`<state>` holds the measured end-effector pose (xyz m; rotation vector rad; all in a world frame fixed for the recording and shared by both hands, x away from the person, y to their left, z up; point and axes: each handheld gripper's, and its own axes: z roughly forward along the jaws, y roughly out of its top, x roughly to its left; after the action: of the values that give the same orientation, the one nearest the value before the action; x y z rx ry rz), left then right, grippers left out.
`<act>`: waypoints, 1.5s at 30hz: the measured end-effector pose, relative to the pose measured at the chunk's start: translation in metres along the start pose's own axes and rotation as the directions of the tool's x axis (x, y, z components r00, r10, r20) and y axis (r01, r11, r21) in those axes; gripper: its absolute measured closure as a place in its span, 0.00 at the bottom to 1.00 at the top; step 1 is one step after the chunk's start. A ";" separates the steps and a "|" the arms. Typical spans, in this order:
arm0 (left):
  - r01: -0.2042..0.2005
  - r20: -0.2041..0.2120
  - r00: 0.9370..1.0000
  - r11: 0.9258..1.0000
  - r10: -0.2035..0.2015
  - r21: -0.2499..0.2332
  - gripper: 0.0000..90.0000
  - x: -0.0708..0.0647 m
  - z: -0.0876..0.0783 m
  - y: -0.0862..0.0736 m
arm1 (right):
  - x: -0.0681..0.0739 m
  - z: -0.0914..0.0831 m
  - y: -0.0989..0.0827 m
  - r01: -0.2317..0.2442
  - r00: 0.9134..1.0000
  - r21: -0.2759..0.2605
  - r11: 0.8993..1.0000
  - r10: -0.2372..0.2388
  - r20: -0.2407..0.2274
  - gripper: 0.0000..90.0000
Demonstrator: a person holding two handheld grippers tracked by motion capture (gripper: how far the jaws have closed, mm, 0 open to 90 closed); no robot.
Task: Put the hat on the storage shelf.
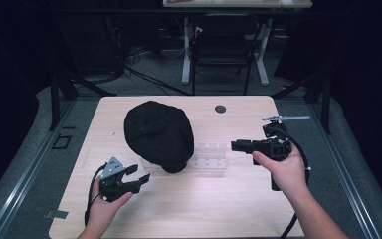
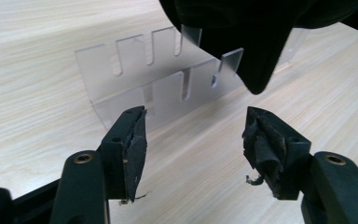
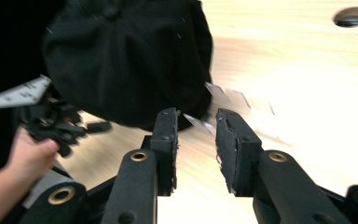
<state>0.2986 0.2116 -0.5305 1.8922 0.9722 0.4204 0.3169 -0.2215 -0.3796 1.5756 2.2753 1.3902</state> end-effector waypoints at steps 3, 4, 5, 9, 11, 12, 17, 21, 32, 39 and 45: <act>0.017 -0.007 1.000 1.000 -0.017 0.001 0.44 0.004 0.001 -0.005 | 0.005 0.001 -0.007 0.068 0.996 -0.014 0.998 -0.067 0.064 0.75; 0.019 -0.014 1.000 1.000 -0.019 -0.001 0.44 0.005 0.001 -0.006 | 0.005 0.001 -0.009 0.067 0.996 -0.014 0.998 -0.066 0.052 0.75; 0.015 -0.024 1.000 1.000 -0.014 0.013 0.44 0.006 0.001 -0.007 | 0.005 0.002 -0.011 0.064 0.997 -0.009 0.998 -0.064 0.047 0.74; 0.031 -0.032 0.999 0.999 -0.031 0.008 0.44 0.009 0.002 -0.011 | 0.007 0.007 -0.023 0.110 0.989 -0.003 0.994 -0.110 0.098 0.74; 0.038 -0.029 0.999 0.999 -0.038 0.007 0.44 0.010 0.002 -0.013 | 0.006 0.010 -0.030 0.112 0.988 0.000 0.994 -0.112 0.104 0.73; 0.041 -0.030 0.999 0.999 -0.041 0.012 0.44 0.010 0.002 -0.013 | 0.006 0.011 -0.034 0.112 0.988 0.009 0.994 -0.113 0.109 0.73; 0.047 -0.039 0.998 0.999 -0.046 0.021 0.45 0.011 0.005 -0.017 | 0.001 0.022 -0.055 0.140 0.978 0.013 0.990 -0.140 0.151 0.71; 0.047 -0.040 0.998 0.998 -0.046 0.027 0.45 0.012 0.005 -0.018 | -0.005 0.032 -0.072 0.158 0.971 0.008 0.987 -0.157 0.179 0.70; 0.064 -0.038 0.997 0.997 -0.062 0.034 0.45 0.016 0.005 -0.021 | -0.021 0.053 -0.108 0.201 0.954 -0.011 0.980 -0.193 0.230 0.62; 0.072 -0.044 0.997 0.997 -0.070 0.037 0.45 0.018 0.006 -0.023 | -0.036 0.060 -0.126 0.212 0.945 -0.028 0.977 -0.197 0.260 0.60; 0.071 -0.049 0.996 0.997 -0.069 0.043 0.44 0.018 0.008 -0.024 | -0.046 0.064 -0.138 0.206 0.943 -0.043 0.978 -0.187 0.274 0.56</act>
<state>0.3042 0.2274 -0.5567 1.8889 1.0843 0.4064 0.2699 -0.2271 -0.5306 1.3751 2.1292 1.1190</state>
